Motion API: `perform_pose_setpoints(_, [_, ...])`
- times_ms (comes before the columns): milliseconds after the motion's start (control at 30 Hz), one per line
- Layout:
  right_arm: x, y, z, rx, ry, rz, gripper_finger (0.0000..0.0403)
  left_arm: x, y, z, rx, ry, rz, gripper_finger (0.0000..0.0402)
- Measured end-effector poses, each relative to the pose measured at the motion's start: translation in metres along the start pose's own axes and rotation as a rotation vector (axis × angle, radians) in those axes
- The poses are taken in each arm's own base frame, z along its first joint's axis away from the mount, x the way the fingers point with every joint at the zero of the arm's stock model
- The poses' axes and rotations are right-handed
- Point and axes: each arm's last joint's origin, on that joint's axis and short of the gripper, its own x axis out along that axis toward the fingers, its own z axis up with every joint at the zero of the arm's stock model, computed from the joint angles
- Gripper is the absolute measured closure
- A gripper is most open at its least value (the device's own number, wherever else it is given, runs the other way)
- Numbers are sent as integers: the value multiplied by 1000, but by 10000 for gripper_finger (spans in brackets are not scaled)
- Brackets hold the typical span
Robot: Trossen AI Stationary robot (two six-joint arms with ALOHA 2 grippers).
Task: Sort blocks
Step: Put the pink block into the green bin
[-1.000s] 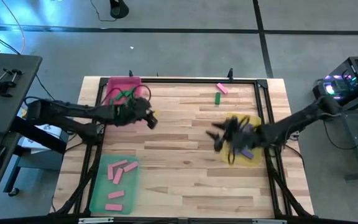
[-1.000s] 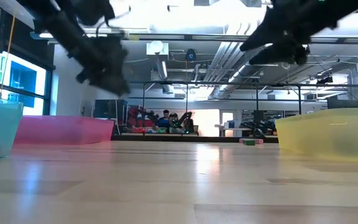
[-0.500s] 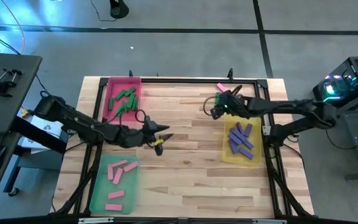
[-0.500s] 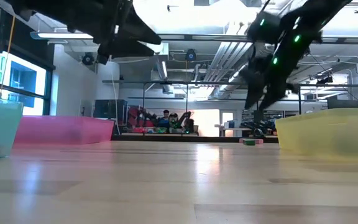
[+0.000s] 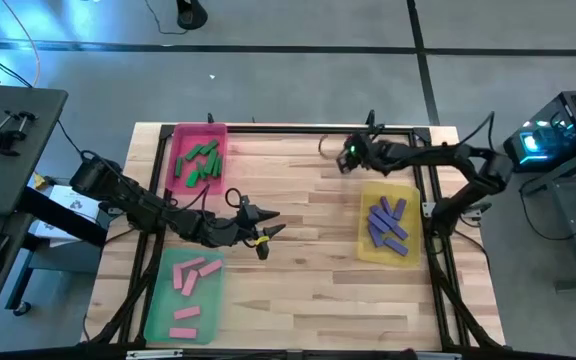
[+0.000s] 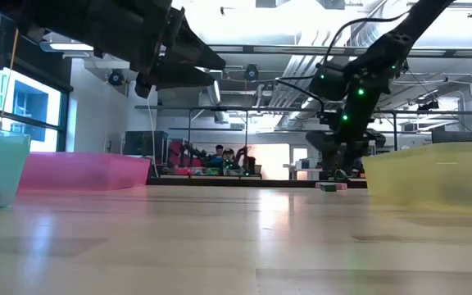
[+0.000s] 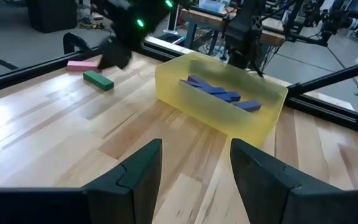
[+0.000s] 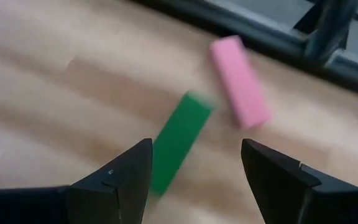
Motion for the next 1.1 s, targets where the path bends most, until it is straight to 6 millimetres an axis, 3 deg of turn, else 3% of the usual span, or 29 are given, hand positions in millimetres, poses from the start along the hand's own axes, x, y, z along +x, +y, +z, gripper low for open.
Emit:
perform_pose_setpoints(267, [14,-38,39,-45,101,-61,171,0,-1,0,0,0,-2,222])
perform_pose_setpoints(567, [54,-48,39,-113,243,-15,174,-2,-2,-1,3,3,-9,222])
perform_pose_setpoints(767, [73,-46,40,-150,302,46,233,-2,-3,-1,4,4,-12,222])
perform_pose_setpoints(933, [72,-47,39,-155,330,67,328,-3,-4,-2,5,5,-18,222])
perform_pose_setpoints(1100, [42,-46,34,-261,351,19,339,-5,-7,-3,14,13,-26,222])
